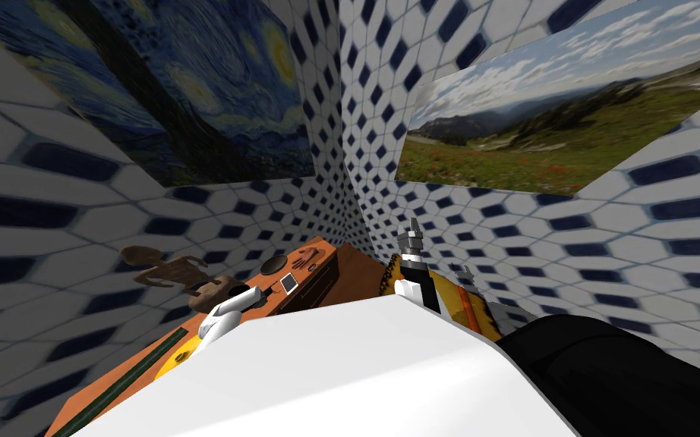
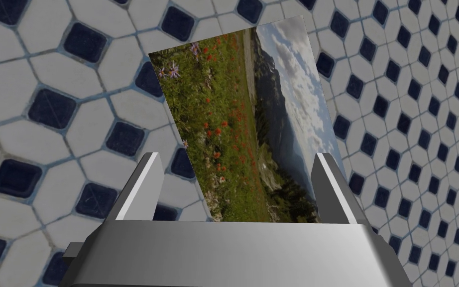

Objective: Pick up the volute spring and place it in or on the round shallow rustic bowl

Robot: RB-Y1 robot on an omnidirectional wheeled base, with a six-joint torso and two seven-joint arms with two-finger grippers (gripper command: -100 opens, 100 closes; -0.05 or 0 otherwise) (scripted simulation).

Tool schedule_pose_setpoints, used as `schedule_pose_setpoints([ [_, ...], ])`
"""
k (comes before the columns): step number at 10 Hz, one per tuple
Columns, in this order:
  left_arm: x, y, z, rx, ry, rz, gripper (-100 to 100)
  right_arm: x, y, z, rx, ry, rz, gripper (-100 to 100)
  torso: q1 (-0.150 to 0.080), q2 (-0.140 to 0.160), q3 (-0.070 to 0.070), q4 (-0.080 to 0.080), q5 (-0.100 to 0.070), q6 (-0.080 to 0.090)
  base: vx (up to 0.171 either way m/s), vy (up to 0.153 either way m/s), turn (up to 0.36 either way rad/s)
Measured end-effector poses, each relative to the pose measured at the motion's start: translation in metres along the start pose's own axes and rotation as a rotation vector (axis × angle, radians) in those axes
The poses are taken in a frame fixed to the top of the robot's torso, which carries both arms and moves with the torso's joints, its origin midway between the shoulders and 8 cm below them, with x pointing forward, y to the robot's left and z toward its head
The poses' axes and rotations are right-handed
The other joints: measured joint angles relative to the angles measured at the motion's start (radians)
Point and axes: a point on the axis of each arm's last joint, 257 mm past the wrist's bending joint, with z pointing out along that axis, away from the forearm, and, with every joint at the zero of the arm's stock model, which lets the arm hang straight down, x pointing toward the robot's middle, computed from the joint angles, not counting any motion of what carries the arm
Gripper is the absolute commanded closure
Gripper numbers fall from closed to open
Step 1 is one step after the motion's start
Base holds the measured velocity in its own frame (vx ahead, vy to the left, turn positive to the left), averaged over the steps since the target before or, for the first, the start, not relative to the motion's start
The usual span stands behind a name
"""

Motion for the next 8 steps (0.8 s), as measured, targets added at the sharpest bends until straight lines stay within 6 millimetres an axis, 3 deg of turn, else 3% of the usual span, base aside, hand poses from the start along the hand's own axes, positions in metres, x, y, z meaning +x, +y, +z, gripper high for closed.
schedule_pose_setpoints([
  [3, -0.008, 0.028, 0.006, -0.072, -0.02, -0.044, -100, 0.0, 0.0, 0.0, 0.0, 0.0, 0.0, 0, 0.001, -0.002, -0.001, 0.0, 0.0, 0.0, 0.075, 0.042, -0.022],
  [4, -0.008, 0.029, 0.006, -0.074, -0.02, -0.046, 0, 0.0, 0.0, 0.0, 0.0, 0.0, 0.0, 0, -0.001, 0.001, 0.0, 0.0, 0.0, 0.0, 0.008, 0.004, 0.001],
  [5, -0.008, 0.029, 0.006, -0.074, -0.02, -0.046, -100, 0.0, 0.0, 0.0, 0.0, 0.0, 0.0, 0, -0.002, 0.003, 0.002, 0.001, 0.0, 0.0, 0.051, 0.022, 0.054],
  [8, -0.01, 0.046, 0.01, -0.074, -0.015, -0.037, -100, 0.0, 0.0, 0.0, 0.0, 0.0, 0.0, 0, 0.0, 0.0, 0.0, 0.0, 0.0, 0.0, 0.067, 0.043, 0.032],
])
